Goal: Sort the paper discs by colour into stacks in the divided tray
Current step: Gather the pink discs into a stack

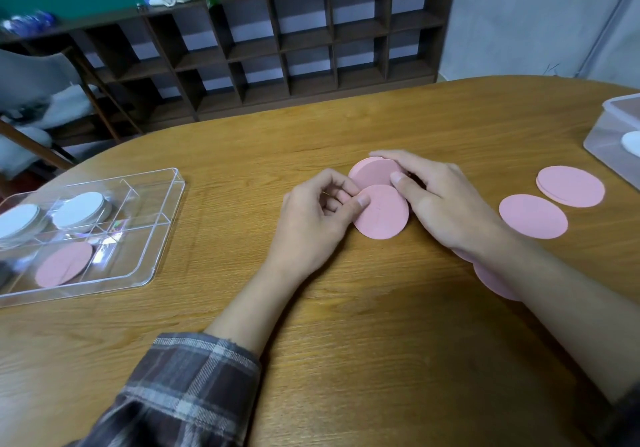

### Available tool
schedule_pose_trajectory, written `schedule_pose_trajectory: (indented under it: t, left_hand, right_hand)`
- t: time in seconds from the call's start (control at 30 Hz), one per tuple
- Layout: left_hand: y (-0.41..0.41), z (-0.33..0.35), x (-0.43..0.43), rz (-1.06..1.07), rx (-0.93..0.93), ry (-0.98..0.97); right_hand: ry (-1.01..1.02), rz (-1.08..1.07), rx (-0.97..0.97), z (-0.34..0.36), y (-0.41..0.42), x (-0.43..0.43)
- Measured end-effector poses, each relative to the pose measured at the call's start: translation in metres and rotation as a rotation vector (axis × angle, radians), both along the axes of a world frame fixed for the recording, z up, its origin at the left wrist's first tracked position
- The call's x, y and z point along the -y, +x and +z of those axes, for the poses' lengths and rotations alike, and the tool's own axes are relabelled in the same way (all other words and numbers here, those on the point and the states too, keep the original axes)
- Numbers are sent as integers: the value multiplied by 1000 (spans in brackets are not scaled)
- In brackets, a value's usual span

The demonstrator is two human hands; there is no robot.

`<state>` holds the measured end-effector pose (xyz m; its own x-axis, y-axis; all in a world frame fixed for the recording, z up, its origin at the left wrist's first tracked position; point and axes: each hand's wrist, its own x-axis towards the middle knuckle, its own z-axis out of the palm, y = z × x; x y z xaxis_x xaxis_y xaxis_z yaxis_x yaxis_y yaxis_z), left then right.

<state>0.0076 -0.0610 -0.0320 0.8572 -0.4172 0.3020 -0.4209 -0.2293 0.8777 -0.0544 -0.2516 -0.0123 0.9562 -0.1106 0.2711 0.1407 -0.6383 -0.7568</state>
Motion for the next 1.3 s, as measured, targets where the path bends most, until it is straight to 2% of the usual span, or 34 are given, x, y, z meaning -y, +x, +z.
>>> schedule_pose_trajectory:
  t: [0.2,0.43,0.63,0.77,0.87,1.07,1.3]
  left_hand:
    - [-2,3,0,99,37,-57]
    - [-5,3,1,155,112,-8]
    - [-5,2,0,100,195,194]
    - [-7,3,0,133,188,221]
    - [-11,2,4,147,260,279]
    - [-8,-2,5,104,353,393]
    - [-2,-1,-4,80,405,434]
  right_hand:
    - [1,11,-2,-1,0,2]
    - [-29,62,-6,0,-1,-2]
    - [-74,94,-21,0,-2,-2]
    - [-136,116,-108,1,0,-2]
    - [-233,127,-171,-3,1,-3]
    - [-272,129,-51,-3,2,4]
    - [-266,181,-38,3,-6,12]
